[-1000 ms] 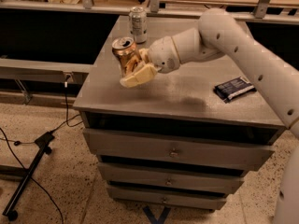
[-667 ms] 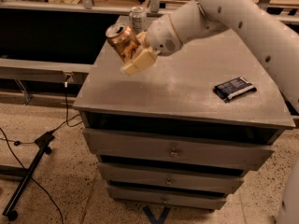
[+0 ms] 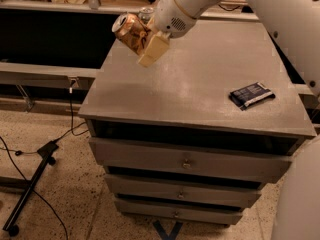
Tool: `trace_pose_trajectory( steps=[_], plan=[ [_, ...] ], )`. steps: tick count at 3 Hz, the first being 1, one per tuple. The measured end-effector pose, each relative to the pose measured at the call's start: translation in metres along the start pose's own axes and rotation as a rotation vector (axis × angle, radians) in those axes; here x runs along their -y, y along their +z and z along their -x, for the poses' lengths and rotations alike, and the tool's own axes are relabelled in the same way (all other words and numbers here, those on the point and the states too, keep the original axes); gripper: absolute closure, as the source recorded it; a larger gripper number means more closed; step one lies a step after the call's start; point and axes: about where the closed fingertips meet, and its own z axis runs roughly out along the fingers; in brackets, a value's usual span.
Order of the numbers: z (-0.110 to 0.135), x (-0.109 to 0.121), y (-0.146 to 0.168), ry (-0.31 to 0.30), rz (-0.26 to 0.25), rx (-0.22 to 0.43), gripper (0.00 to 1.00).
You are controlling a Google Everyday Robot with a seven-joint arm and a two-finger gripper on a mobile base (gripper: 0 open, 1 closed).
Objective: Knock orange can over
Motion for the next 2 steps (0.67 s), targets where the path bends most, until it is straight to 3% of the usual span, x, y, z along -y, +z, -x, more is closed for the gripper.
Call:
trace_pose_trajectory(
  steps=[1, 2],
  plan=[
    [0.007, -0.007, 0.005, 0.01, -0.009, -0.078, 1.0],
    [-0.003, 0.0, 0.015, 0.035, -0.063, -0.287, 1.0]
  ],
)
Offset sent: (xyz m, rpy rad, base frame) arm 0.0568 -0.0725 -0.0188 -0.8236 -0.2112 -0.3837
